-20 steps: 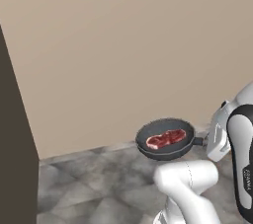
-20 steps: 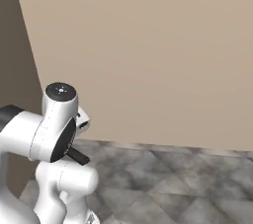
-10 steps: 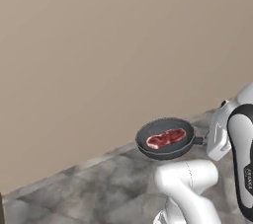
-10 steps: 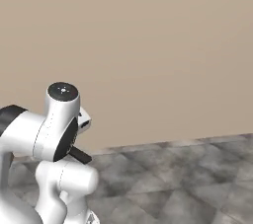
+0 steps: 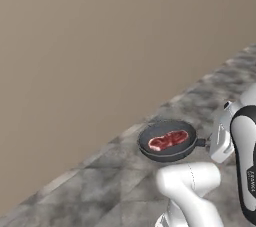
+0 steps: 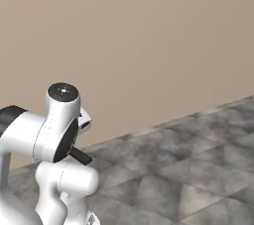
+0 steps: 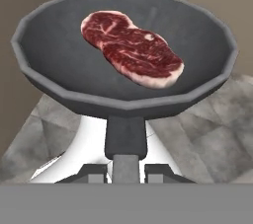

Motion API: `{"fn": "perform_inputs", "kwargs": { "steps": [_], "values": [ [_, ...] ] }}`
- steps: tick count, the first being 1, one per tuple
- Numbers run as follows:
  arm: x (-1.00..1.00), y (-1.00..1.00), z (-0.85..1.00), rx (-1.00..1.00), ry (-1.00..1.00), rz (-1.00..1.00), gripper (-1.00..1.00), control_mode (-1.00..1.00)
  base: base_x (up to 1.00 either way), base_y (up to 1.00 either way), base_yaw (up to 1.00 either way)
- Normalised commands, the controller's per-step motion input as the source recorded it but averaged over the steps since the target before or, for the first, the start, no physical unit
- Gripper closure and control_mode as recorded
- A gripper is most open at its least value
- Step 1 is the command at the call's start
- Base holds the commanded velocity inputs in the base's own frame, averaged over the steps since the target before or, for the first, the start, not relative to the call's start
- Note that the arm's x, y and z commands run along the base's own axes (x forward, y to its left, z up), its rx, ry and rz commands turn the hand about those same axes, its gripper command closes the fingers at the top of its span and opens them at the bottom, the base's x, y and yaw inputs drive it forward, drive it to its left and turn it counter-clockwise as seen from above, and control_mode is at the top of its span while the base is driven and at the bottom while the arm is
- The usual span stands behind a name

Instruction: Pick up the pan with the steak in it and place it on the dining table. Then place the steak on the plate.

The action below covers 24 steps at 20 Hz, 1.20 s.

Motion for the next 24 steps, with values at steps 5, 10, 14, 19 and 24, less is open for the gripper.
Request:
{"fn": "perform_inputs", "kwargs": {
  "steps": [5,10,14,19,24],
  "values": [
    [0.00,0.00,0.00,0.00,0.00,0.00,1.00,1.00,0.00,0.00,-0.50],
    [0.00,0.00,0.00,0.00,0.00,0.00,1.00,1.00,0.00,0.00,-0.50],
    [0.00,0.00,0.00,0.00,0.00,0.00,1.00,1.00,0.00,0.00,-0.50],
    [0.00,0.00,0.00,0.00,0.00,0.00,1.00,1.00,0.00,0.04,-0.50],
    [0.00,0.00,0.00,0.00,0.00,0.00,1.00,1.00,0.00,0.09,-0.48]
  ]
}}
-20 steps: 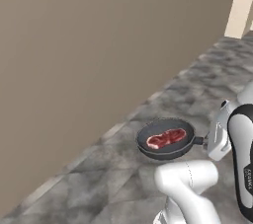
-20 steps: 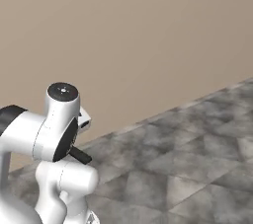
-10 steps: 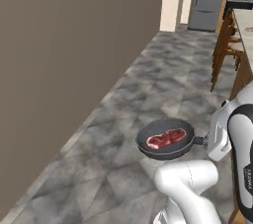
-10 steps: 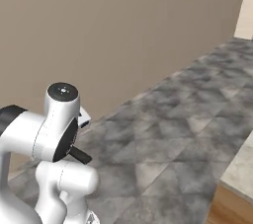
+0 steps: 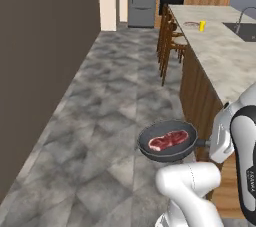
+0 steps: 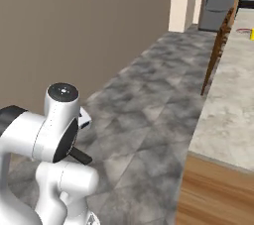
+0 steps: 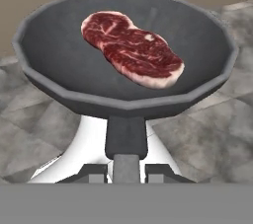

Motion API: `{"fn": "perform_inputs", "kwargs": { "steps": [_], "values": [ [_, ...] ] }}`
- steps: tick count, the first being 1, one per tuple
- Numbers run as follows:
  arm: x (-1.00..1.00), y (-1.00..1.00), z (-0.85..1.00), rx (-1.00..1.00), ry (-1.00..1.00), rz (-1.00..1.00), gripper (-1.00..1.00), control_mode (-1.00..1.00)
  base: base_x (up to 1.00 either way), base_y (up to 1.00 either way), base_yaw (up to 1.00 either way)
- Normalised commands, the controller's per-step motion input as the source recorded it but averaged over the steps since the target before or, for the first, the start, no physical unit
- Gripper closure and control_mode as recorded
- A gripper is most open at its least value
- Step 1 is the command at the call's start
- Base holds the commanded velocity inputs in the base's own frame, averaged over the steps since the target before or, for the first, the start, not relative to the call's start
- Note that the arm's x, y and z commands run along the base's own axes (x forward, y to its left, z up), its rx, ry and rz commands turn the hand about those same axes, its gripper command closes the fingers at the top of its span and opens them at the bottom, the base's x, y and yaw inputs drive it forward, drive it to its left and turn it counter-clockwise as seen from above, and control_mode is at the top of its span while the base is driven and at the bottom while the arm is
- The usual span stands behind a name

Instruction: Pick up the pan with the steak in it and place it on the dining table. Then place the steak on the plate.

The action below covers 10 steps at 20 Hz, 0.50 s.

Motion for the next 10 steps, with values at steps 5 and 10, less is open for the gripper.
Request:
{"fn": "perform_inputs", "kwargs": {
  "steps": [5,10],
  "values": [
    [0.00,0.00,0.00,0.00,0.00,0.00,1.00,1.00,0.00,0.02,-0.42],
    [0.00,0.00,0.00,0.00,0.00,0.00,1.00,1.00,0.00,0.05,-0.24]
  ]
}}
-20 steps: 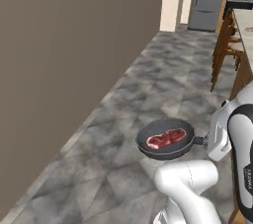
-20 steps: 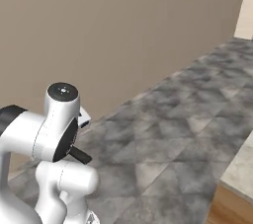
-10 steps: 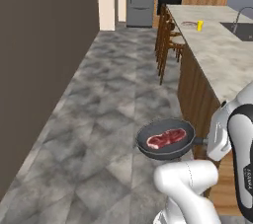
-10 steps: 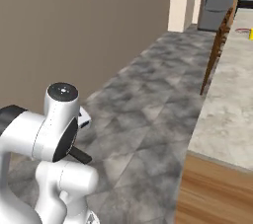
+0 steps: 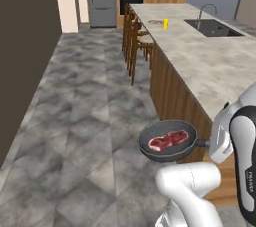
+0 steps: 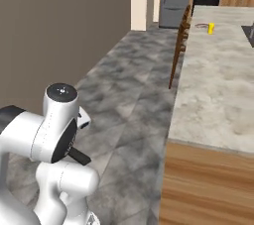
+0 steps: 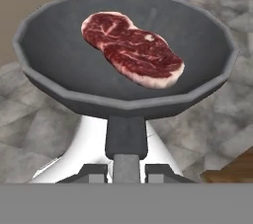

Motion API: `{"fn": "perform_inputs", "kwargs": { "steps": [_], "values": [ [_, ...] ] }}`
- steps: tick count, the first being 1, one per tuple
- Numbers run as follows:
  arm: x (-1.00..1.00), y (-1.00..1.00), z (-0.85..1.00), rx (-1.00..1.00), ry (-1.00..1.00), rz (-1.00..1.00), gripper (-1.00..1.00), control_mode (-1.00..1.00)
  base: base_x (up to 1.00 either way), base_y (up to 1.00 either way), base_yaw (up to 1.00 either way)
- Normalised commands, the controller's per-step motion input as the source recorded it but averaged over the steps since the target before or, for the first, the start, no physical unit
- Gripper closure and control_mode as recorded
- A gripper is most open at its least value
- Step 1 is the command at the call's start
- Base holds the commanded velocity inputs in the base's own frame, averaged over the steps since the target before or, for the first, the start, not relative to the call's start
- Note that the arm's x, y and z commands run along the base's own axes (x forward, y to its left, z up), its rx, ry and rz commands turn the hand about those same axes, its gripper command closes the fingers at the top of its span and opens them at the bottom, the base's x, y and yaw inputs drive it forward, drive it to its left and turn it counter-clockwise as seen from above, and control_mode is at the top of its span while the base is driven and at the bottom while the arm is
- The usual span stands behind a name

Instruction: Pick up the pan with the steak in it and place it on the dining table. Then place the steak on the plate.

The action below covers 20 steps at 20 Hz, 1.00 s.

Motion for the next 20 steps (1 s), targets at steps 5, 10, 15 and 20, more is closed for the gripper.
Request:
{"fn": "perform_inputs", "kwargs": {
  "steps": [5,10,15,20],
  "values": [
    [0.00,0.00,0.00,0.00,0.00,0.00,1.00,1.00,0.22,0.52,-0.03],
    [0.00,0.00,0.00,0.00,0.00,0.00,1.00,1.00,0.33,0.94,-0.07],
    [0.00,0.00,0.00,0.00,0.00,0.00,1.00,1.00,0.24,0.88,-0.05],
    [0.00,0.00,0.00,0.00,0.00,0.00,1.00,1.00,0.02,0.19,0.00]
  ]
}}
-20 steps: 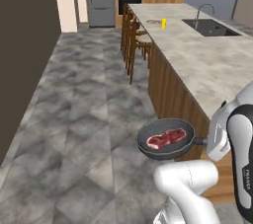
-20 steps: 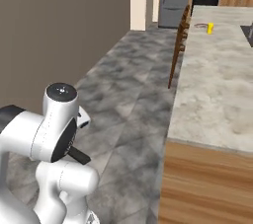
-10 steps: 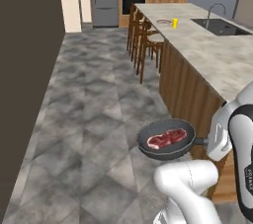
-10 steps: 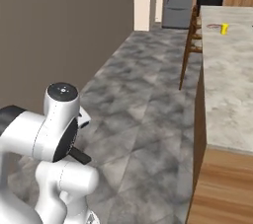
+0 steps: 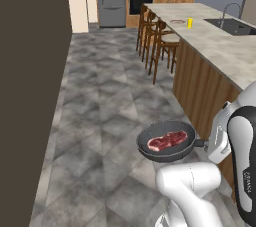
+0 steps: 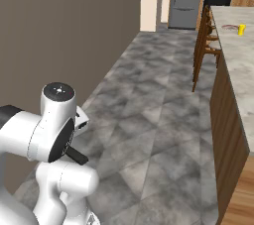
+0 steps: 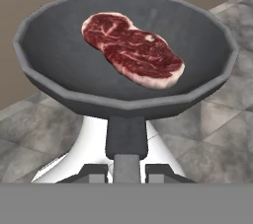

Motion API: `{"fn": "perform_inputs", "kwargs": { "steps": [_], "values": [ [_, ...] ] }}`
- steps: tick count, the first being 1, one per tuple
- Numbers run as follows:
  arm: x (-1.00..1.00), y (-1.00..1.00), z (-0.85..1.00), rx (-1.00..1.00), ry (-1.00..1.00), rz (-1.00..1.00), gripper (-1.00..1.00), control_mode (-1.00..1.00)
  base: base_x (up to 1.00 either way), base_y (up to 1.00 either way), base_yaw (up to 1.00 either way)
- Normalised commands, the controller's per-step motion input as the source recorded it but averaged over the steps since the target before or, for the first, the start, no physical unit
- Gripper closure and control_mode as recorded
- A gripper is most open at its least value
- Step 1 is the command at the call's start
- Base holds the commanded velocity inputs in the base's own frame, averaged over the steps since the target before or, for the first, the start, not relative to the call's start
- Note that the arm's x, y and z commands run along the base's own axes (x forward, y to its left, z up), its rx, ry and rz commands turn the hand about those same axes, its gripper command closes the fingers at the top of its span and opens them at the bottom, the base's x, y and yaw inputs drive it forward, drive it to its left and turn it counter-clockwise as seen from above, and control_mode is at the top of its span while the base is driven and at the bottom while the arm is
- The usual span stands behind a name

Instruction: Pick up the pan with the steak in it and place it on the dining table. Then place the steak on the plate.

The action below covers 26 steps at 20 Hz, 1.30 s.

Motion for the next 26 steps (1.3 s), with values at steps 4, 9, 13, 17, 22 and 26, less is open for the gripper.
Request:
{"fn": "perform_inputs", "kwargs": {
  "steps": [4,9,13,17,22,26],
  "values": [
    [0.00,0.00,0.00,0.00,0.00,0.00,1.00,1.00,0.70,-0.01,-0.05],
    [0.00,0.00,0.00,0.00,0.00,0.00,1.00,1.00,0.99,-0.05,-0.06],
    [0.00,0.00,0.00,0.00,0.00,0.00,1.00,1.00,1.00,-0.03,-0.07],
    [0.00,0.00,0.00,0.00,0.00,0.00,1.00,1.00,1.00,-0.01,-0.06],
    [0.00,0.00,0.00,0.00,0.00,0.00,1.00,1.00,1.00,0.00,-0.04],
    [0.00,0.00,0.00,0.00,0.00,0.00,1.00,1.00,1.00,0.01,-0.02]
  ]
}}
